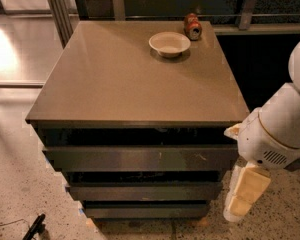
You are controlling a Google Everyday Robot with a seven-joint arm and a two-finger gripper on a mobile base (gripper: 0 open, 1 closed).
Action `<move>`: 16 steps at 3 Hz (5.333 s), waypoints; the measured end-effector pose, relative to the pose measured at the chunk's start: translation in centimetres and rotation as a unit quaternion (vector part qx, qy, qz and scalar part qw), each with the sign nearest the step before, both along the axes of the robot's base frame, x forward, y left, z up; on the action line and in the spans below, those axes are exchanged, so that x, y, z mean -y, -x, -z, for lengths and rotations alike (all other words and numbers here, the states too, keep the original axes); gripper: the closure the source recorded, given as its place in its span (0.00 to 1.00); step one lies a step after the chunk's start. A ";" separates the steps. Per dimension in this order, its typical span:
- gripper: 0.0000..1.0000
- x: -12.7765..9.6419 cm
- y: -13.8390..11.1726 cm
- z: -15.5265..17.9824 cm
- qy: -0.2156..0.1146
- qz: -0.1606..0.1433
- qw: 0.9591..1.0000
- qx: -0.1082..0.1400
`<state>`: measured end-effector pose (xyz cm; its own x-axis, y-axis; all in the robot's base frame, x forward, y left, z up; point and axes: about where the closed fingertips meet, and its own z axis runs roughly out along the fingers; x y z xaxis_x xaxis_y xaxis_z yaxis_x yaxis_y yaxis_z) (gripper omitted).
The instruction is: Open top drawer
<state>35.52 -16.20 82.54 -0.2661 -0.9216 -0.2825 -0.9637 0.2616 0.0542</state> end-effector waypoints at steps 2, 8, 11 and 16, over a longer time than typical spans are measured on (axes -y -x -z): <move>0.00 -2.3 -1.7 4.4 -0.038 0.007 0.999 -0.022; 0.00 -4.2 -7.2 12.6 -0.074 0.048 0.995 -0.039; 0.00 -5.9 -11.1 14.8 -0.109 0.061 0.992 -0.025; 0.00 -3.5 -5.3 15.0 -0.101 0.032 0.991 -0.083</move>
Offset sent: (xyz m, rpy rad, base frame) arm 0.0130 0.0201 -0.0368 0.0637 0.0400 -0.0101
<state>40.80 -12.68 67.51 -0.3799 -0.8307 -0.4070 -0.9190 0.2887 0.2686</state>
